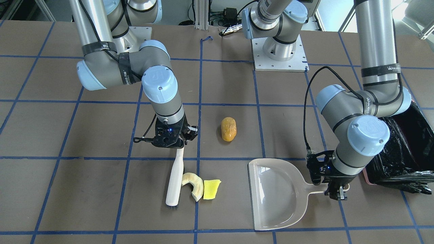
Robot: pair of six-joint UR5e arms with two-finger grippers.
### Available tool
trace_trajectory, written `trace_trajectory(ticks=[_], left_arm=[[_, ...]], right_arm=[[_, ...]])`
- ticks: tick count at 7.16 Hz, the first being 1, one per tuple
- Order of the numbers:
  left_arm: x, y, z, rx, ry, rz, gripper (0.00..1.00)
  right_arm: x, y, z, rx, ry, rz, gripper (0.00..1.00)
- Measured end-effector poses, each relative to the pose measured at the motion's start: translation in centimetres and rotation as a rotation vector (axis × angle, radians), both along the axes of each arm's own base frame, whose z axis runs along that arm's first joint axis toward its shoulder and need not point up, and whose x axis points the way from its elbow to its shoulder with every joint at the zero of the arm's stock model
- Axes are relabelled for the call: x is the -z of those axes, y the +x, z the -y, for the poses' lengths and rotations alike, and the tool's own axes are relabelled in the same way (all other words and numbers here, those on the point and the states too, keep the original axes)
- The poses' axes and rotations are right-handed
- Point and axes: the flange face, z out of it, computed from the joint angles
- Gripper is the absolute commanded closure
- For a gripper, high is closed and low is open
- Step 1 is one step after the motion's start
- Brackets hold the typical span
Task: Sweep and dump trash into bin
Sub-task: 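Sweep the sponge and scrap into the dustpan with the right gripper's brush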
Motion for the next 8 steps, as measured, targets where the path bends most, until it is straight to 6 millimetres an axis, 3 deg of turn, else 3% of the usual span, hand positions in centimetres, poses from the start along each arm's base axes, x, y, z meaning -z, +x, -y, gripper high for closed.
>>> trace_trajectory(ticks=[4, 8], left_arm=[[-0.1, 0.0, 0.0, 0.001, -0.001, 0.001, 1.0], [-0.1, -0.1, -0.1, 0.003, 0.0, 0.0, 1.0]], right_arm=[[-0.1, 4.2, 0.2, 0.055, -0.012, 0.11, 1.0], [0.1, 10.6, 1.8, 0.057, -0.015, 0.165, 1.0]])
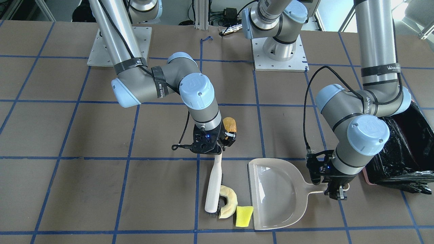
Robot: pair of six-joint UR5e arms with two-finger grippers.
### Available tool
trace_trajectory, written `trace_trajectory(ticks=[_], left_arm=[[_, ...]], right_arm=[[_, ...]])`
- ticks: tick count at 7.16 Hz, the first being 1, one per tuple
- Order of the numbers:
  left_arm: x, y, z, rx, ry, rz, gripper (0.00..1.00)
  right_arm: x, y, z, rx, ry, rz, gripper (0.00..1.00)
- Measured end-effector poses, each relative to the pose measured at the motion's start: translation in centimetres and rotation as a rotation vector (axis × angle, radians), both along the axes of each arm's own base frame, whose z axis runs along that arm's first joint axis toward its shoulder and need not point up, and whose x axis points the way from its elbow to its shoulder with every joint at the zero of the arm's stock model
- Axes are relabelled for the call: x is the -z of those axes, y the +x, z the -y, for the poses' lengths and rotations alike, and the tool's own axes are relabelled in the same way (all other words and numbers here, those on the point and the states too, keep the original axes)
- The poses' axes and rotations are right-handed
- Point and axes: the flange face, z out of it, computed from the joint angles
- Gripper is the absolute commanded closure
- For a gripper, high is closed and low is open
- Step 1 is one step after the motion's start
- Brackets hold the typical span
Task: Sweep and dump trash into bin
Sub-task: 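Sweep the sponge and scrap into the dustpan with the right gripper's brush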
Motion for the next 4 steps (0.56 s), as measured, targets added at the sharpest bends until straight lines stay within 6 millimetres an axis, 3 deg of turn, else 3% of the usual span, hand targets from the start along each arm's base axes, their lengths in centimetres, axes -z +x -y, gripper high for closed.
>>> trace_trajectory(ticks=[4], left_arm=[[0.0, 0.0, 0.0, 0.001, 0.0, 0.0, 1.0]], right_arm=[[-0.6, 2.5, 1.5, 0.004, -0.005, 0.058, 1.0]])
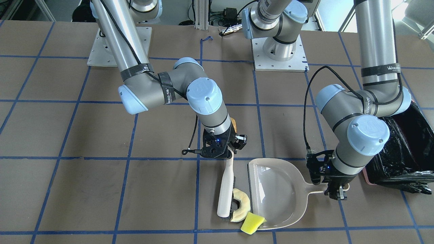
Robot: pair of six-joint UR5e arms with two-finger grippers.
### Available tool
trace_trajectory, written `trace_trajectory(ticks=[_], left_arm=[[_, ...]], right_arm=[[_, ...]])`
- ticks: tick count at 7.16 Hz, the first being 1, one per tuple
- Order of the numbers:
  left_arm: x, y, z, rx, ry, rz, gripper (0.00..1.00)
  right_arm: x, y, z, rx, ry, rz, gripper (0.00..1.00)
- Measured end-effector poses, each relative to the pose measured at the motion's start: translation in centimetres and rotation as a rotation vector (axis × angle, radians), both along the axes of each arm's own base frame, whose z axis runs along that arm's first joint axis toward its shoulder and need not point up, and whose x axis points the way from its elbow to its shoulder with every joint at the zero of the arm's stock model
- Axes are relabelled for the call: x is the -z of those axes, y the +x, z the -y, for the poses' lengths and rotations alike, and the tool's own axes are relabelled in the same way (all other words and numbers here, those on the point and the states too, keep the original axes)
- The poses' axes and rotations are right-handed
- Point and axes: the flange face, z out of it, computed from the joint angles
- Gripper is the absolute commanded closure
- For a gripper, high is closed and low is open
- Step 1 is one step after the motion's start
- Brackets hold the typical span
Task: Sweep and dump trash into bin
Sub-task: 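Sweep the sponge and scrap into the dustpan with the right gripper's brush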
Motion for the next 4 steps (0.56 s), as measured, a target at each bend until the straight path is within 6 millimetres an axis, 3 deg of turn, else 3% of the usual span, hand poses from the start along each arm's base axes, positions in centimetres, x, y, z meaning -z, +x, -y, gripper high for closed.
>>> trace_trajectory(ticks=[4], left_arm=[[0.0, 0.0, 0.0, 0.001, 0.0, 0.0, 1.0]], right_arm=[[-0.6, 4.5, 0.9, 0.031, -0.013, 0.028, 1.0]])
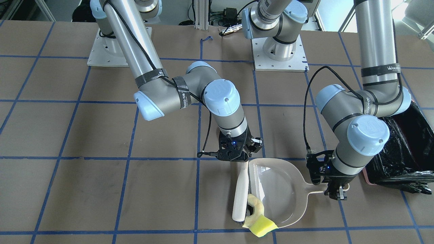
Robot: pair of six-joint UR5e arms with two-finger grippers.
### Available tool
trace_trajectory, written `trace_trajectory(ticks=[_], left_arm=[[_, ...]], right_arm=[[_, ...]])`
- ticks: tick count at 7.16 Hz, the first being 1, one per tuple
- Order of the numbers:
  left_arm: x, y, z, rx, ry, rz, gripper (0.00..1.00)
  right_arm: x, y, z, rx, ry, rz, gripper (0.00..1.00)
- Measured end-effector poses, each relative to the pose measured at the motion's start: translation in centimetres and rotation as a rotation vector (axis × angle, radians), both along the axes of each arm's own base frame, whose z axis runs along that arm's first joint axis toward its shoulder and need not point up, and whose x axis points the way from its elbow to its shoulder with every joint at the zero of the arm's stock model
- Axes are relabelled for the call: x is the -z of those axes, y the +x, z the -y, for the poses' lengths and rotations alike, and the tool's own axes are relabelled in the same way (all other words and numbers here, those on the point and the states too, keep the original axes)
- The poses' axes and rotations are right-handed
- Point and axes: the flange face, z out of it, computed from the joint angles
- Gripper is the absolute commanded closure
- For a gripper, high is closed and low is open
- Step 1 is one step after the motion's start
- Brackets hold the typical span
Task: Sweep and dump trash into bin
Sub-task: 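Move the brush behind the potato with the right gripper while the left angles the dustpan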
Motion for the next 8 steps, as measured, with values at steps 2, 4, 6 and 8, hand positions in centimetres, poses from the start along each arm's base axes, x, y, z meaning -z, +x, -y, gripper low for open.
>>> trace_trajectory(ticks=[2, 4, 6, 8], left_arm=[[-0.2, 0.0, 0.0, 0.003, -0.002, 0.001, 1.0], [-0.2, 0.0, 0.0, 0.004, -0.002, 0.002, 1.0], [-0.3, 0.1, 0.0, 0.004, -0.003, 0.002, 1.0], [-0.4, 0.1, 0.0, 0.006, -0.004, 0.002, 1.0]], right_arm=[[-0.3, 2.9, -0.9, 0.021, 0.007, 0.014, 1.0], [-0.8, 5.7, -3.0, 0.042, 0.021, 0.026, 1.0], [-1.6, 7.4, -4.8, 0.046, 0.032, 0.016, 1.0], [-3.3, 6.2, -5.5, 0.008, 0.05, -0.047, 1.0]])
